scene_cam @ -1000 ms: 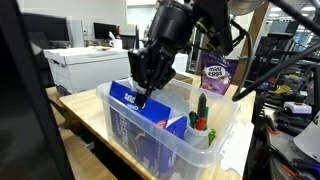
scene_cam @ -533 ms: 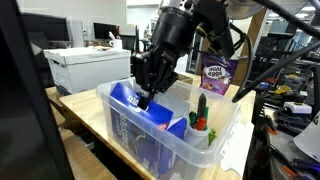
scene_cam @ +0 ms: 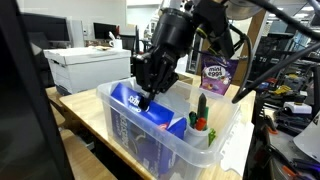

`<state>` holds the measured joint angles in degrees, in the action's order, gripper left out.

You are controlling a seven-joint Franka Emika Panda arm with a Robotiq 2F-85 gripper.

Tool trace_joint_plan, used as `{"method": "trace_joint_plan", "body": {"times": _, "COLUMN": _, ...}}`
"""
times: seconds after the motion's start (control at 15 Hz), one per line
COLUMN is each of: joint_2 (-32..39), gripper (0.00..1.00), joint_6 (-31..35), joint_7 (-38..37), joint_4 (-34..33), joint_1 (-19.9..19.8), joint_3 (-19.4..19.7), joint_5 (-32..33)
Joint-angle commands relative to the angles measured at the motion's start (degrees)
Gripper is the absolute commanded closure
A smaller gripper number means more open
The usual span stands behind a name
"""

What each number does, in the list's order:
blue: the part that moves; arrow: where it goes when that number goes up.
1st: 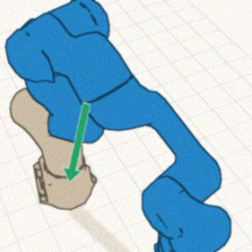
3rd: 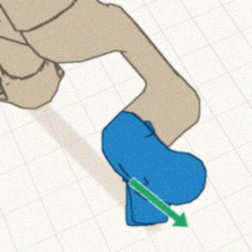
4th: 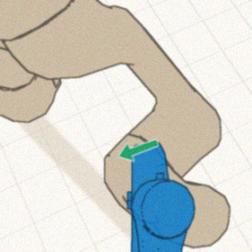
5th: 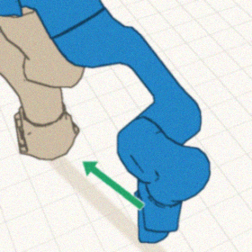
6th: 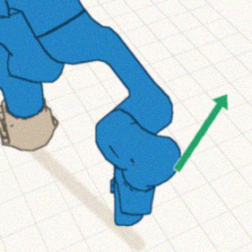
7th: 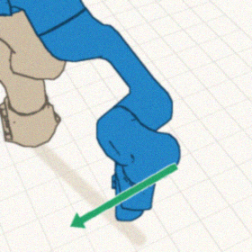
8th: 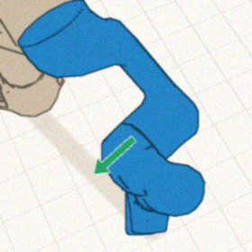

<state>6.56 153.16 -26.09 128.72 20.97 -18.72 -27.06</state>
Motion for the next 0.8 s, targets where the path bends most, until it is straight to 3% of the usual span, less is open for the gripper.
{"method": "trace_joint_plan", "body": {"times": 0.0, "joint_2": -0.9, "gripper": 0.98, "joint_6": -0.4, "joint_7": -0.7, "joint_4": 2.1, "joint_1": 0.1, "joint_3": 0.1, "joint_5": 4.0}}
{"method": "trace_joint_plan", "body": {"times": 0.4, "joint_2": -0.8, "gripper": 0.98, "joint_6": -1.2, "joint_7": -6.5, "joint_4": 1.6, "joint_1": 1.9, "joint_3": 1.0, "joint_5": 19.2}}
{"method": "trace_joint_plan", "body": {"times": 0.67, "joint_2": -0.8, "gripper": 0.98, "joint_6": -2.0, "joint_7": -8.8, "joint_4": 0.6, "joint_1": 2.5, "joint_3": 1.0, "joint_5": 24.2}}
{"method": "trace_joint_plan", "body": {"times": 0.73, "joint_2": -0.9, "gripper": 0.73, "joint_6": -2.1, "joint_7": -9.6, "joint_4": 0.2, "joint_1": 2.7, "joint_3": 1.0, "joint_5": 25.8}}
